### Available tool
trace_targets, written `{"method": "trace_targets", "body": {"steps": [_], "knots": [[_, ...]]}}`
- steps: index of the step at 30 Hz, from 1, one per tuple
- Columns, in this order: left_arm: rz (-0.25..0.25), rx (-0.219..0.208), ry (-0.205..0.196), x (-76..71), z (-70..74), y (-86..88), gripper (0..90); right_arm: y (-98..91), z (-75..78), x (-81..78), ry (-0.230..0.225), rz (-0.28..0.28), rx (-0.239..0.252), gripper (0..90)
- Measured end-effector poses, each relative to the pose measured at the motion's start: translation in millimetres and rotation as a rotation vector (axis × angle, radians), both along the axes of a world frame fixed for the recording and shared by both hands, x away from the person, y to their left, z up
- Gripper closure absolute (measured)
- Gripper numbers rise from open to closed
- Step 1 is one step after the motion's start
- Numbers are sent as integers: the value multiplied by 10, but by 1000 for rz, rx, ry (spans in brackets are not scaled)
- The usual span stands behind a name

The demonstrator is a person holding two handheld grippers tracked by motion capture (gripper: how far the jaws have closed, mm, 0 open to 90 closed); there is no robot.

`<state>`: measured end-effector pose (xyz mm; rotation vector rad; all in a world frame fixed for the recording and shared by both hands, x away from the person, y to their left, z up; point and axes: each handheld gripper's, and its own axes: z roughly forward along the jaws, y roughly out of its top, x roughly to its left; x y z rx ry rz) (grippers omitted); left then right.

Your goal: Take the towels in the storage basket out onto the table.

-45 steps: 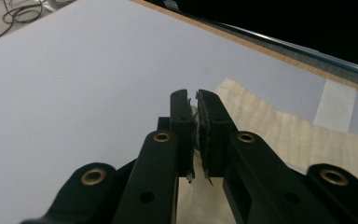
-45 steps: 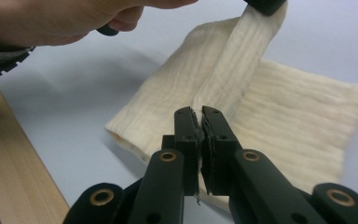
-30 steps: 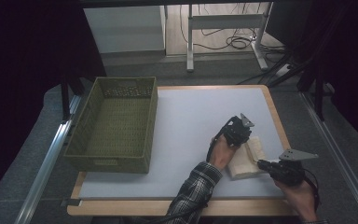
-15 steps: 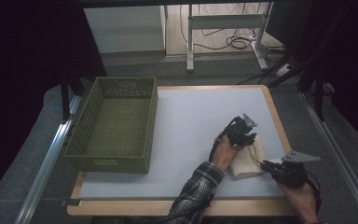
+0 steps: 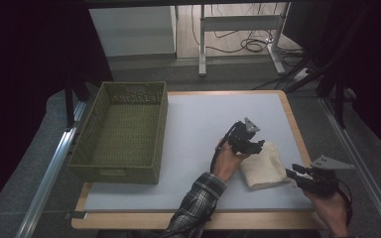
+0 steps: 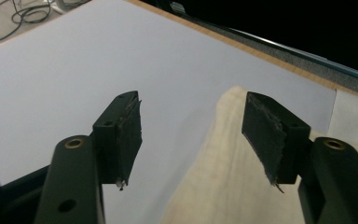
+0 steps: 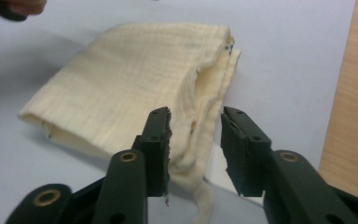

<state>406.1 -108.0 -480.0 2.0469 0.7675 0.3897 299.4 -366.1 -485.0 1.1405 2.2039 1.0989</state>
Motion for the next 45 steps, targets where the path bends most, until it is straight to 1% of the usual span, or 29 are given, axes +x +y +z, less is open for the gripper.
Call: {"method": "trace_targets", "body": {"steps": [1,2,4,6,9,12,14,16,18,20,22,23,25,27,28,29,31,32,33,36,38,40,41,43,44,45], "knots": [[1,0,1,-11,-7,25,362,25,-1,27,-1,2,1,596],[6,10,0,-27,-15,69,356,47,-7,48,1,3,0,589],[9,17,7,-50,-33,135,354,103,-49,111,12,8,-9,575],[13,29,6,-66,-55,187,350,140,-116,164,27,0,-23,573],[10,33,21,-87,-116,265,353,108,-202,180,48,-22,-48,567],[7,46,37,-113,-196,299,379,15,-271,152,67,-44,-66,546],[6,56,44,-126,-249,317,387,-48,-285,128,86,-51,-34,526],[9,54,56,-129,-295,329,398,-74,-281,116,103,-53,-19,498],[10,55,69,-126,-347,336,410,-56,-285,111,116,-40,-24,490],[14,67,78,-118,-398,341,417,-27,-299,115,122,-30,-31,490],[19,79,84,-106,-444,339,419,-1,-325,132,130,-26,-26,496],[18,86,88,-99,-466,337,420,5,-333,140,136,-29,-19,509],[14,93,97,-94,-507,330,423,22,-334,134,137,-26,-18,575],[7,67,105,-97,-542,334,443,41,-328,123,150,-15,-13,674],[7,65,111,-96,-544,340,458,44,-329,117,157,-11,-5,716],[7,65,115,-99,-543,342,459,46,-331,111,166,-12,6,742],[-1,55,127,-100,-544,351,497,42,-337,109,185,-17,38,788],[4,48,132,-104,-547,350,498,40,-339,109,191,-20,48,802],[-1,41,141,-100,-546,356,503,42,-338,108,193,-21,49,813],[-13,32,160,-91,-541,361,596,52,-329,108,197,-23,46,828],[-29,14,190,-77,-534,358,695,44,-331,110,199,-24,54,832],[-37,4,204,-78,-532,350,776,31,-338,110,200,-25,70,834],[-39,8,200,-87,-528,342,800,24,-338,109,202,-26,77,835],[-38,33,166,-112,-508,327,827,14,-333,107,209,-21,90,836],[-37,35,149,-120,-499,326,833,15,-326,103,211,-16,94,836],[-28,24,134,-128,-480,333,837,17,-318,99,212,-12,101,837]]}}
